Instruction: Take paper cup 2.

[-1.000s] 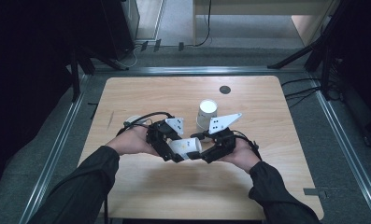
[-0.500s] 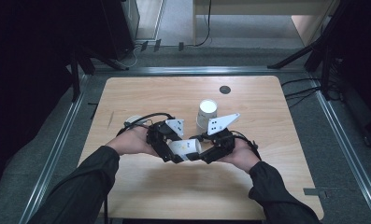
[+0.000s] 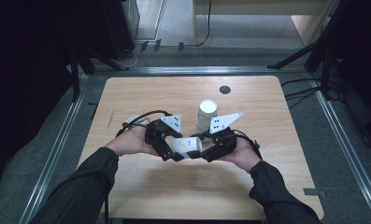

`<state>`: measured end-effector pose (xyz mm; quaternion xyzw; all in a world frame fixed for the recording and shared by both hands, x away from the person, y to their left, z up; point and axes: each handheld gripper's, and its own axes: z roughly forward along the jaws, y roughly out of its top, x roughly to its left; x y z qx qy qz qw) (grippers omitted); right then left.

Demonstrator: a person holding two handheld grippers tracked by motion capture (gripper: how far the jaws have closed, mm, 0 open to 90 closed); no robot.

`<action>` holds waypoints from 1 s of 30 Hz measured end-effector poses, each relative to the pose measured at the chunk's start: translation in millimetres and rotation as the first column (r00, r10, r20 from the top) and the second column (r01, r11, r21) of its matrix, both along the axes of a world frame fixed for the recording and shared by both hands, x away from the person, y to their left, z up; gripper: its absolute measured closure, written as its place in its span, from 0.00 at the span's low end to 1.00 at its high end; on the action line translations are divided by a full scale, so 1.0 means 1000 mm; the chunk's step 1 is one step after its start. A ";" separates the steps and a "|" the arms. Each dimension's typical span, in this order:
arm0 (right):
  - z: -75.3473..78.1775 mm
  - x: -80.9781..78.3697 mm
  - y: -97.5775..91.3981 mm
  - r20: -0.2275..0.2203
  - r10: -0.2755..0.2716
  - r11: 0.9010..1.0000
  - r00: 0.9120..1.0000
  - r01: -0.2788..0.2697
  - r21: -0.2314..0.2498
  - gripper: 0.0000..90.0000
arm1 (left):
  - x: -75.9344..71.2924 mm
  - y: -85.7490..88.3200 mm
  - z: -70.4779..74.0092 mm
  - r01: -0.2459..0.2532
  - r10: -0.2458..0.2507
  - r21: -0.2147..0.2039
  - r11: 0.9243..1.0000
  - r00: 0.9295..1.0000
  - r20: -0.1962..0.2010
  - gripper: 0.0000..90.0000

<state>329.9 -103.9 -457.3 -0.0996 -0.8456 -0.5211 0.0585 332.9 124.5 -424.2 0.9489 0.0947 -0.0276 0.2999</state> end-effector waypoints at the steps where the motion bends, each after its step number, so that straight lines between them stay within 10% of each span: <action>1: 0.000 0.000 0.000 0.002 0.002 1.000 1.000 -0.002 0.002 0.39 | 0.001 0.001 0.000 -0.004 0.004 -0.006 1.000 1.000 0.001 0.19; 14: 0.003 0.003 -0.007 0.005 -0.009 1.000 1.000 0.009 0.021 0.39 | 0.000 0.014 -0.006 -0.067 0.065 -0.122 0.990 0.998 -0.021 0.14; 30: 0.009 0.003 -0.016 -0.002 -0.015 0.998 1.000 0.015 0.058 0.39 | -0.011 0.025 -0.021 -0.155 0.146 -0.318 0.935 0.988 -0.053 0.11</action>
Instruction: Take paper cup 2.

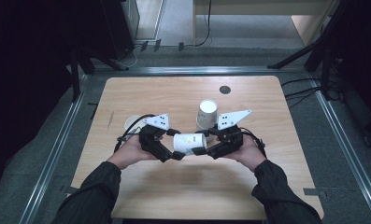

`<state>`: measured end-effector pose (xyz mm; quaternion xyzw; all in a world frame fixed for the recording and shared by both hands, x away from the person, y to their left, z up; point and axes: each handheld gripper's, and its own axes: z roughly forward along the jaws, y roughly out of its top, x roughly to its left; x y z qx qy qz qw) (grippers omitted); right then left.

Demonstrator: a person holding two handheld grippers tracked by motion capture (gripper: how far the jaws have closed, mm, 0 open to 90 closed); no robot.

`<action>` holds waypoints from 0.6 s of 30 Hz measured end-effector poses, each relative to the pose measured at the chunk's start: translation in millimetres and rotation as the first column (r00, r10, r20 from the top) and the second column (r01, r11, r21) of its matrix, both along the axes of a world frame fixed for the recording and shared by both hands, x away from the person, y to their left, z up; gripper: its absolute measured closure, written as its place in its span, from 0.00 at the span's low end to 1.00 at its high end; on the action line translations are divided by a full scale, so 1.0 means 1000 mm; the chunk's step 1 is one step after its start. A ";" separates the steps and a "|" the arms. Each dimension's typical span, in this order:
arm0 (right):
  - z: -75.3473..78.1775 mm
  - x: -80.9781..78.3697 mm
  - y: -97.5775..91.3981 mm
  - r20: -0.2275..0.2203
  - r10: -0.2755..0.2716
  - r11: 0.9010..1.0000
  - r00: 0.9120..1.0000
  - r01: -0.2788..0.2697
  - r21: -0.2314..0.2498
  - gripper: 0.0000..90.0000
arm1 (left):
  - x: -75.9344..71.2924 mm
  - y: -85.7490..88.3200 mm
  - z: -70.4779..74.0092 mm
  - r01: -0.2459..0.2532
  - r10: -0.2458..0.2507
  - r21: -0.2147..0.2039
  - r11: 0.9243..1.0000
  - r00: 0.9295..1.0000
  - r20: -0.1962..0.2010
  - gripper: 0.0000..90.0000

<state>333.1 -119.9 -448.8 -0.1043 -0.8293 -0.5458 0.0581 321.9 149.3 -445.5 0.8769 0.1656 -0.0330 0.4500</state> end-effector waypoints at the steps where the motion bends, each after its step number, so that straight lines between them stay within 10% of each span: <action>1: 0.000 0.000 -0.001 -0.002 -0.002 1.000 1.000 0.002 0.004 0.39 | 0.000 0.001 -0.001 0.000 0.000 -0.013 1.000 1.000 -0.005 0.11; 18: 0.001 -0.002 -0.002 -0.027 0.030 0.999 0.999 -0.029 0.045 0.39 | -0.009 0.005 -0.012 -0.013 0.009 -0.140 0.990 1.000 -0.028 0.15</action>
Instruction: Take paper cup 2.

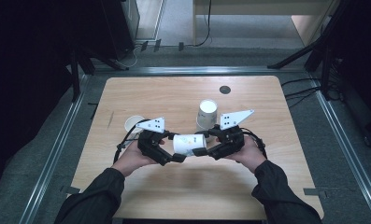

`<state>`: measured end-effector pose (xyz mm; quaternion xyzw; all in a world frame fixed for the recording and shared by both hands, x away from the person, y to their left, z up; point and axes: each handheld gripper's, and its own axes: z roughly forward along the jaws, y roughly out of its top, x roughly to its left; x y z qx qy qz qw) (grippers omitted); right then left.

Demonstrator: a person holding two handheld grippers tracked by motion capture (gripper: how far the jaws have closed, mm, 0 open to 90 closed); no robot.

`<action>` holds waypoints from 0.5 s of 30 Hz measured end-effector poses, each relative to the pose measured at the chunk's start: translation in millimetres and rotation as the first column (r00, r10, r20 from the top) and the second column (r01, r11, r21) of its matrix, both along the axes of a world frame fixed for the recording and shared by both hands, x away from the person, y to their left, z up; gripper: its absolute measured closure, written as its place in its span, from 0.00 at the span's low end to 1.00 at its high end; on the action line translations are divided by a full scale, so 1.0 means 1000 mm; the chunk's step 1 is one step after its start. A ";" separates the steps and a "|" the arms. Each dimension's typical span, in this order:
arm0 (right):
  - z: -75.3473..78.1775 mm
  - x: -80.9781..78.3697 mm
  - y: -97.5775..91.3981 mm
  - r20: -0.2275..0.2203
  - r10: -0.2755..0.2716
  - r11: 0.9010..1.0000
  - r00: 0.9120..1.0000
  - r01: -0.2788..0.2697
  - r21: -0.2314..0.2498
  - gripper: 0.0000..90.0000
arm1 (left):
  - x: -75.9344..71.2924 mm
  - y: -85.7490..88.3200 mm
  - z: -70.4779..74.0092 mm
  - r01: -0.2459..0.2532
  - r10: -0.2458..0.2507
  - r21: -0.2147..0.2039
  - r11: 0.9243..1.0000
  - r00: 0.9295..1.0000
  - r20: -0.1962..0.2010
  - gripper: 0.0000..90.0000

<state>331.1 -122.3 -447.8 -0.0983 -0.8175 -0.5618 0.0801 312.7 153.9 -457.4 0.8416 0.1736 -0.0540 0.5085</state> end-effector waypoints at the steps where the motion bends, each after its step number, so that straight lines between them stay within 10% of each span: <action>1: 0.000 0.000 0.000 -0.001 0.001 1.000 1.000 -0.001 0.000 0.39 | 0.000 0.000 0.000 0.004 -0.004 -0.001 1.000 1.000 -0.004 0.15; 15: -0.005 -0.001 0.003 -0.018 0.008 1.000 1.000 -0.008 0.003 0.39 | -0.001 0.001 -0.005 0.002 -0.002 -0.019 1.000 1.000 -0.007 0.21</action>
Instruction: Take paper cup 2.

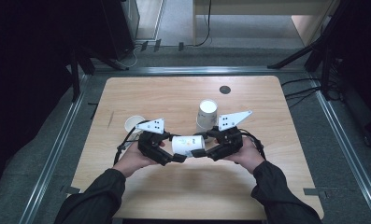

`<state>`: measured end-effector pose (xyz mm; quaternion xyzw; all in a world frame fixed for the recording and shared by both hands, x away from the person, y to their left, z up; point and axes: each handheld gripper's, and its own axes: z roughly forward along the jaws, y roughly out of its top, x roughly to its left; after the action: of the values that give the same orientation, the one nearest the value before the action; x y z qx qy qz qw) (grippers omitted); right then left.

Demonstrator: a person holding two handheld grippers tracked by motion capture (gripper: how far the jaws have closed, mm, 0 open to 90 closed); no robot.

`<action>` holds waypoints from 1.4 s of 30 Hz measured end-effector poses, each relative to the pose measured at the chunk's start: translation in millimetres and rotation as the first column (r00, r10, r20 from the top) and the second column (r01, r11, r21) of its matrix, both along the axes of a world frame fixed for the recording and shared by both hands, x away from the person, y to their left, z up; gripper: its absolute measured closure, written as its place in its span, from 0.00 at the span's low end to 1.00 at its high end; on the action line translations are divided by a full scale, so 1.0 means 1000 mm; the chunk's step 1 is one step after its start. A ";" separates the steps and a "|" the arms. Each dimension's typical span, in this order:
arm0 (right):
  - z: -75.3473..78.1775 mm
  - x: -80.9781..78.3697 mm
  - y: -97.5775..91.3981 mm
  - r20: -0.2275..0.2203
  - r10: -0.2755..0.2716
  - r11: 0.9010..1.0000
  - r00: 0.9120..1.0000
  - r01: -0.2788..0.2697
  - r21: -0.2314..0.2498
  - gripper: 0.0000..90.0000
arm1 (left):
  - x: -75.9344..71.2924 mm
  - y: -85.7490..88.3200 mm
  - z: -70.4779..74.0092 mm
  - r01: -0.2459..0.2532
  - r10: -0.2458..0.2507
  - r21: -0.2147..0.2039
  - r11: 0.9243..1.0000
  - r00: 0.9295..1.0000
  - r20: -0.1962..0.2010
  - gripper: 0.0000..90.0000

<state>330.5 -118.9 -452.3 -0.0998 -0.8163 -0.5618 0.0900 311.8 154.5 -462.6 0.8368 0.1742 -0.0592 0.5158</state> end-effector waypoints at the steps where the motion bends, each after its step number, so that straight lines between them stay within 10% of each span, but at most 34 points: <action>1: 0.000 0.000 0.000 -0.002 0.001 1.000 1.000 -0.001 0.001 0.39 | 0.000 0.000 0.000 0.000 0.000 0.001 1.000 1.000 0.004 0.21; 42: -0.001 0.001 -0.004 0.003 -0.012 1.000 1.000 0.012 -0.024 0.34 | -0.001 0.008 0.009 -0.006 0.006 0.006 1.000 0.999 0.040 0.26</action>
<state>331.4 -123.1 -453.7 -0.1047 -0.8226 -0.5526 0.0841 311.3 162.3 -453.4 0.8388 0.1664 -0.0406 0.5168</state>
